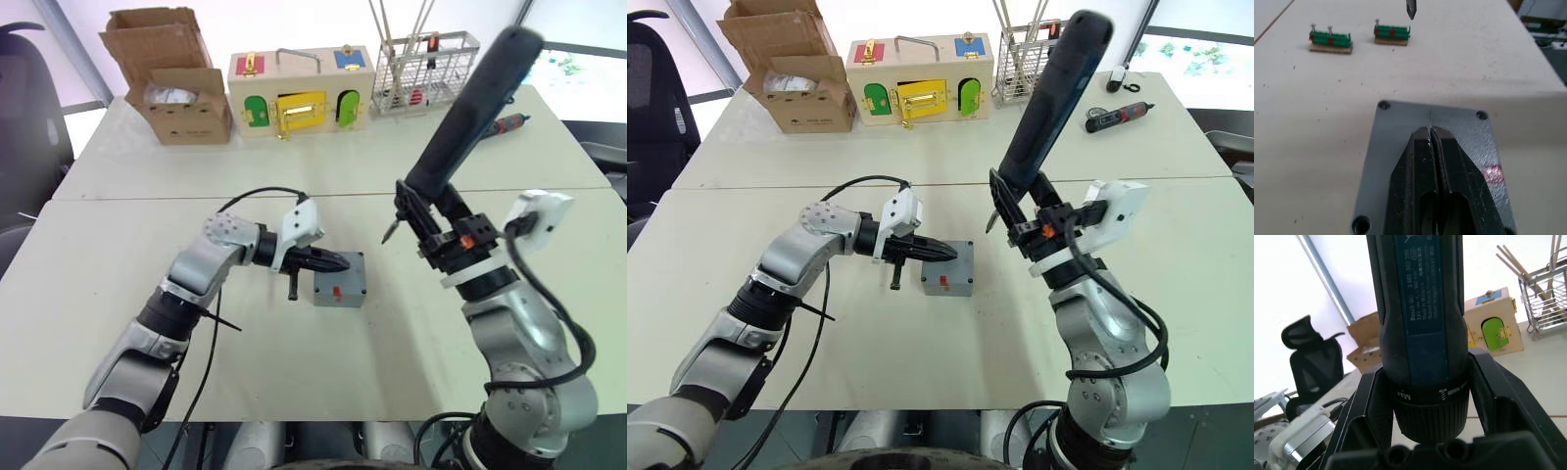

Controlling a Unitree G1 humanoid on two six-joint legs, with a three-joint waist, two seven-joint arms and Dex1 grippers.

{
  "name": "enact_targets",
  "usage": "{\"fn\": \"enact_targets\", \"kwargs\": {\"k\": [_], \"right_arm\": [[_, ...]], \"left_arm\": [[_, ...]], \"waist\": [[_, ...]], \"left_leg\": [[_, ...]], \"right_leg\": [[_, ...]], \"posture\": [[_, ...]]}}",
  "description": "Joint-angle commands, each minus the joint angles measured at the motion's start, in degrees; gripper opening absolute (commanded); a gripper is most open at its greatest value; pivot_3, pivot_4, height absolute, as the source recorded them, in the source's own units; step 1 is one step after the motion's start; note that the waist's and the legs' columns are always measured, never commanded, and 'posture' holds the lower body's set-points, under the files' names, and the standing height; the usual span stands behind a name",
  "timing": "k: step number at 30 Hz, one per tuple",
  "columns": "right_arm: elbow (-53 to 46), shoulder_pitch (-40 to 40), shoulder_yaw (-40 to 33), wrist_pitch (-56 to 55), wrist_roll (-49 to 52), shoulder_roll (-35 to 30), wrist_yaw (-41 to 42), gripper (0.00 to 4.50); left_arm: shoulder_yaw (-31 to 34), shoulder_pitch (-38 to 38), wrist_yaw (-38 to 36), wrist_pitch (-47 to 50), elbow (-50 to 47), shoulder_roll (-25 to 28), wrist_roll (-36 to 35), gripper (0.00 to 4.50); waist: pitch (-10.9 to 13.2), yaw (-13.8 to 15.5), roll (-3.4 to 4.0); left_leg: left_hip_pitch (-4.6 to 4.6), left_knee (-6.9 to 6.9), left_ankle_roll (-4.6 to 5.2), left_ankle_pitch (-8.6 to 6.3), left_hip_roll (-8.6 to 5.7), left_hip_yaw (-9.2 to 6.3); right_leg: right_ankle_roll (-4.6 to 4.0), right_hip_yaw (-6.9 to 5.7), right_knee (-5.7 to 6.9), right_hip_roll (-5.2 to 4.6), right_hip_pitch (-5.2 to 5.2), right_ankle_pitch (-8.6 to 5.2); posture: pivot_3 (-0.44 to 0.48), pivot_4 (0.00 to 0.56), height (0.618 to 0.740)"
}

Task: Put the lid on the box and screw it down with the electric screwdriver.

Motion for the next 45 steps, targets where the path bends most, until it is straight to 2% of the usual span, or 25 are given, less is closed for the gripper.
{"fn": "enact_targets", "kwargs": {"k": [1,5,10,12,19,36,45], "right_arm": [[0.2,0.0,2.9,-6.8,-0.6,-0.8,-0.8,1.83],[3.1,1.3,5.7,-10.8,-1.5,-1.3,-1.5,1.83],[6.6,2.6,8.6,-15.2,-2.6,-1.6,-2.1,1.83],[7.3,2.9,9.3,-16.3,-2.6,-1.9,-2.4,1.83],[11.3,3.1,11.3,-20.5,-3.7,-3.0,-2.5,1.83],[17.3,4.8,16.8,-25.3,-6.6,-6.7,-0.9,1.83],[18.8,4.0,20.5,-26.0,-8.2,-8.7,1.0,1.83]], "left_arm": [[-0.7,0.8,0.8,-2.3,-0.6,0.8,2.8,0.0],[-1.6,1.1,1.0,-4.2,-0.7,1.7,5.1,0.0],[-1.4,1.4,1.2,-4.0,-1.3,2.2,5.0,0.0],[-1.4,1.5,1.3,-3.9,-1.7,2.3,4.9,0.0],[-1.3,2.4,1.8,-2.7,-3.1,2.6,4.6,0.0],[-1.3,3.8,2.7,-1.1,-5.4,3.2,4.4,0.0],[-1.6,4.5,3.3,-1.1,-5.7,3.0,4.4,0.0]], "waist": [[0.0,0.1,0.0],[0.0,0.1,-0.01],[0.0,0.1,-0.05],[0.0,0.1,-0.06],[0.0,0.1,-0.07],[-0.1,0.1,-0.19],[-0.3,0.1,-0.56]], "left_leg": [[0.02,0.0,0.0,0.0,0.0,0.0],[0.13,0.0,0.0,0.0,0.0,-0.02],[0.43,-0.01,0.07,-0.04,0.01,-0.02],[0.63,-0.01,0.43,-0.25,0.01,-0.02],[0.7,-0.01,0.43,-0.25,0.01,-0.03],[0.88,-0.04,0.48,-0.28,0.03,-0.03],[1.0,-0.06,0.5,-0.3,0.09,-0.03]], "right_leg": [[0.0,0.0,-0.04,0.0,0.04,0.0],[0.0,-0.01,-0.06,0.0,0.17,0.0],[0.0,-0.01,-0.09,0.01,0.48,-0.01],[0.01,-0.02,-0.1,0.01,0.66,-0.02],[0.01,-0.02,-0.1,0.01,0.71,-0.02],[0.01,-0.02,-0.1,0.02,0.88,-0.03],[0.01,-0.02,-0.14,0.06,1.0,-0.04]], "posture": [[0.0,0.15,0.694],[0.0,0.15,0.694],[0.0,0.15,0.694],[0.0,0.15,0.694],[0.0,0.15,0.694],[0.0,0.15,0.694],[0.0,0.15,0.694]]}}
